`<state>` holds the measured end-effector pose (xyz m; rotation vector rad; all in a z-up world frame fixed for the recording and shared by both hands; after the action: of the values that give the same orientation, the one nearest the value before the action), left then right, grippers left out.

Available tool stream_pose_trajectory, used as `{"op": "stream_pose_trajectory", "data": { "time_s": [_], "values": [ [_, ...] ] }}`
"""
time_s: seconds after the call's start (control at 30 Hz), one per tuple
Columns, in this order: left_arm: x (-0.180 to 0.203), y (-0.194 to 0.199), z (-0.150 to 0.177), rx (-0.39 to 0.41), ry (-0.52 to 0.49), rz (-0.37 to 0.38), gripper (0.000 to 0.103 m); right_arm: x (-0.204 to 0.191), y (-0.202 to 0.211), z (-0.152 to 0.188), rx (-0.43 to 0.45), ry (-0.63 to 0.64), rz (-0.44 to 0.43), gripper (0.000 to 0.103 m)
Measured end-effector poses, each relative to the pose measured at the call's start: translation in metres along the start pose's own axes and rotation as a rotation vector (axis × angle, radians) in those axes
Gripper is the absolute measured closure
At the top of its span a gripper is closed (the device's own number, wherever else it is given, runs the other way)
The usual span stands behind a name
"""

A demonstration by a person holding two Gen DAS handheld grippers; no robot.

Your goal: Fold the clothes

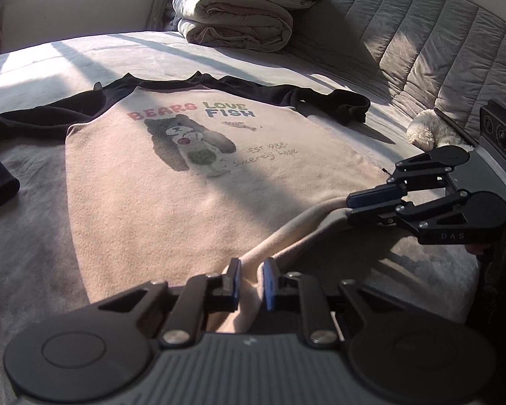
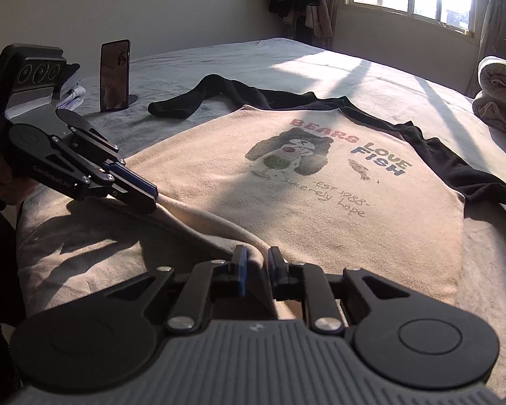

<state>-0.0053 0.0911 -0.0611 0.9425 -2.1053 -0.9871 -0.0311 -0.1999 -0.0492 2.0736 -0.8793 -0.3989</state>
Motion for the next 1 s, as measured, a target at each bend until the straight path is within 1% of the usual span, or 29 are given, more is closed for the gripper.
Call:
{"op": "stream_pose_trajectory", "data": {
  "time_s": [0.03,0.07,0.1,0.17,0.2,0.23,0.27,0.37,0.43,0.63,0.7,0.73,0.77,0.83,0.9,1.0],
  "values": [
    [-0.002,-0.001,-0.001,-0.002,0.017,0.003,0.087,-0.005,-0.001,0.001,-0.004,0.027,0.009,0.070],
    [-0.003,-0.002,-0.002,-0.002,0.033,0.005,0.087,-0.009,-0.002,0.002,-0.007,0.056,0.028,0.057],
    [-0.004,-0.003,-0.003,-0.002,0.048,0.008,0.087,-0.013,-0.003,0.002,-0.012,0.088,0.043,0.055],
    [-0.008,-0.006,-0.006,-0.002,0.079,0.005,0.087,-0.021,-0.005,0.002,-0.020,0.152,0.069,0.055],
    [-0.009,-0.007,-0.008,-0.001,0.094,0.004,0.087,-0.023,-0.004,0.001,-0.008,0.171,0.069,0.055],
    [-0.011,-0.009,-0.009,-0.001,0.108,0.003,0.087,-0.025,-0.002,0.000,0.008,0.185,0.064,0.056],
    [-0.013,-0.010,-0.010,-0.004,0.119,0.009,0.087,-0.026,-0.001,-0.002,0.025,0.200,0.060,0.061],
    [-0.019,-0.014,-0.014,-0.012,0.150,0.029,0.087,-0.031,0.000,-0.009,0.036,0.228,0.007,0.063],
    [-0.021,-0.016,-0.016,-0.013,0.169,0.039,0.087,-0.037,-0.009,-0.014,0.016,0.260,0.019,0.065],
    [-0.022,-0.016,-0.016,-0.010,0.173,0.037,0.087,-0.041,-0.038,-0.022,-0.049,0.302,0.037,0.065],
    [-0.025,-0.011,-0.015,-0.006,0.193,0.035,0.086,-0.042,-0.044,-0.022,-0.053,0.317,0.051,0.065],
    [-0.027,-0.007,-0.015,-0.005,0.208,0.035,0.086,-0.041,-0.046,-0.024,-0.052,0.314,0.057,0.068],
    [-0.029,-0.004,-0.014,-0.003,0.224,0.033,0.085,-0.041,-0.047,-0.026,-0.051,0.310,0.065,0.075],
    [-0.035,0.010,-0.010,0.017,0.255,-0.009,0.077,-0.039,-0.048,-0.028,-0.048,0.303,0.084,0.084],
    [-0.041,0.023,-0.005,0.036,0.286,-0.050,0.071,-0.036,-0.047,-0.029,-0.045,0.288,0.083,0.088],
    [-0.057,0.039,0.004,0.029,0.344,-0.064,0.065,-0.031,-0.039,-0.032,-0.042,0.239,0.043,0.092]
  ]
}}
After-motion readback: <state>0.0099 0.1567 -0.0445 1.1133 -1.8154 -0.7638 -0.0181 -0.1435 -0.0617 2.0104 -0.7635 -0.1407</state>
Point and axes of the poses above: each gripper's, at about its wrist camera, not at the fingertips, and y roughly against the way its jaws point, x to its right, z to its underside, the point moved 2 cm from there along -y, roughly the way its jaws point, and after that the axes turned 15 degrees about -x, right-handed, at the moved point
